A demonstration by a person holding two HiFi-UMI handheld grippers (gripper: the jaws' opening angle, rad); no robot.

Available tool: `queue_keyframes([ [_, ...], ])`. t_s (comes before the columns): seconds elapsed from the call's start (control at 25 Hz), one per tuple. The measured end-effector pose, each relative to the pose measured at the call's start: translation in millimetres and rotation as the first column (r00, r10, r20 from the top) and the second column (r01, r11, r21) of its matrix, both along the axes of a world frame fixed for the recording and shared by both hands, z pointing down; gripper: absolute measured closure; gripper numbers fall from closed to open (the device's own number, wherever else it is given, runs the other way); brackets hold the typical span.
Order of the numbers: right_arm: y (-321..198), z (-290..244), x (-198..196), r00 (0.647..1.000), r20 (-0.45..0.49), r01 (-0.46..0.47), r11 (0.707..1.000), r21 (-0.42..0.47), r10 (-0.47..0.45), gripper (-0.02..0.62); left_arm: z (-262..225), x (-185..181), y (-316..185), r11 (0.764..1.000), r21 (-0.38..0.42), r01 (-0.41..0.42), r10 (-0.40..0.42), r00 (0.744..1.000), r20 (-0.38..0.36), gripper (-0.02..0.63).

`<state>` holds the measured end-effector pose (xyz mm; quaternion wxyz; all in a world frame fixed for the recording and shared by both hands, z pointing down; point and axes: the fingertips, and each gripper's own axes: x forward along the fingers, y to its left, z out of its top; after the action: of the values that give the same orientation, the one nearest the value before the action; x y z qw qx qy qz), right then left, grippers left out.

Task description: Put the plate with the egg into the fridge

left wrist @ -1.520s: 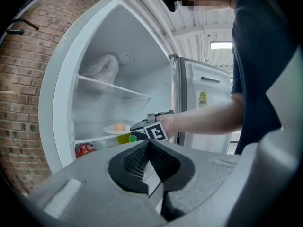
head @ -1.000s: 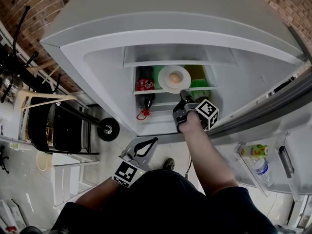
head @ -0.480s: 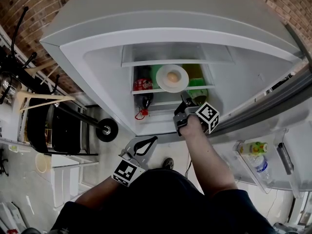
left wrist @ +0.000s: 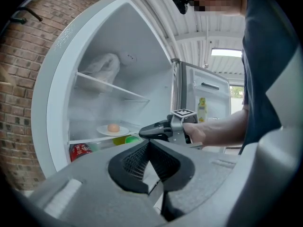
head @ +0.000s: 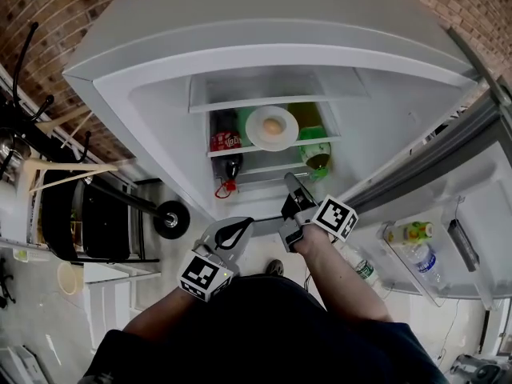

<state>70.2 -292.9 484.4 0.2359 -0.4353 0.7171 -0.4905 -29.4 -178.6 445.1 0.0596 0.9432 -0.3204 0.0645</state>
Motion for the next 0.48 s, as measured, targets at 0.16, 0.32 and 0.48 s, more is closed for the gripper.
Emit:
queue_keyframes([
  [0.16, 29.5, -10.2, -14.9, 0.987, -0.144, 0.092, 0.991, 0.101, -0.077, 0.586, -1.0, 2.8, -0.7, 1.000, -0.010, -0.010, 0.010, 1.000, -0.012, 0.601],
  [0.32, 56.6, -24.2, -35.3, 0.924, -0.357, 0.226, 0.950, 0.215, -0.139, 0.586, -2.9, 6.4, 1.2, 0.999, -0.025, -0.027, 0.026, 0.999, -0.028, 0.601],
  [0.48, 78.0, -40.0, -51.9, 0.818, -0.559, 0.356, 0.883, 0.306, -0.136, 0.586, -7.6, 7.7, 1.0, 0.999, -0.029, -0.036, 0.034, 0.998, -0.044, 0.601],
])
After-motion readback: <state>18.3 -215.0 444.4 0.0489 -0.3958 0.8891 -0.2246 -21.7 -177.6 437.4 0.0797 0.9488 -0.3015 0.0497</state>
